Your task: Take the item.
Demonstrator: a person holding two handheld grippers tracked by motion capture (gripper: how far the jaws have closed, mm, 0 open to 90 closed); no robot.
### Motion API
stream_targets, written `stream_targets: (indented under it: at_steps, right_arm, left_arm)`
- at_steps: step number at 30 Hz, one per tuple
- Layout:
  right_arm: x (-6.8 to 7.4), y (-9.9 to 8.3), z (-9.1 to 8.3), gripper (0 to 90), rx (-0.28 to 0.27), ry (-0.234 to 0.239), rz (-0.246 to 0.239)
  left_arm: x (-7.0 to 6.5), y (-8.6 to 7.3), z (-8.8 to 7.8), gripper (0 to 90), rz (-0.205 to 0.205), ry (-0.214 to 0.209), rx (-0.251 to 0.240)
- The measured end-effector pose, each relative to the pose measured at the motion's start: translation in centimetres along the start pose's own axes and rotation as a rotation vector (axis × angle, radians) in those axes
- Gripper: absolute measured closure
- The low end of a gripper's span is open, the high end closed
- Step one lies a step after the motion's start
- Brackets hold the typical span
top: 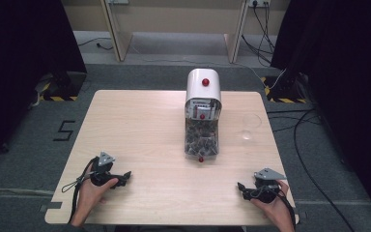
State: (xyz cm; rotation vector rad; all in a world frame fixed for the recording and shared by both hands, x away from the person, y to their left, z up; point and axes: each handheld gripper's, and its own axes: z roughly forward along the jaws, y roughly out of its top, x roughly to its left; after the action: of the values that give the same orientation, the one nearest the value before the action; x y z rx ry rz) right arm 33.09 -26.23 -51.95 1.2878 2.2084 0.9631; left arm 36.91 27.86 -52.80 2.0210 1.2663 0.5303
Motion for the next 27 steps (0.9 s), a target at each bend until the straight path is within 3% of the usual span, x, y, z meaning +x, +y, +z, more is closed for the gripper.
stream_targets:
  at_steps: [12,18,27]
  right_arm:
    - [-0.1,0.1,0.1,23.1,-0.002,0.005,-0.008]
    - [0.2,0.5,0.2,25.2,-0.016,-0.010,-0.036]
    - [0.5,1.7,-0.3,25.9,-0.074,-0.017,-0.050]
  left_arm:
    - [0.0,0.0,0.0,0.0,0.000,0.000,0.000]
    - [0.0,0.0,0.0,0.0,0.000,0.000,0.000]
    - [0.0,0.0,0.0,0.0,0.000,0.000,0.000]
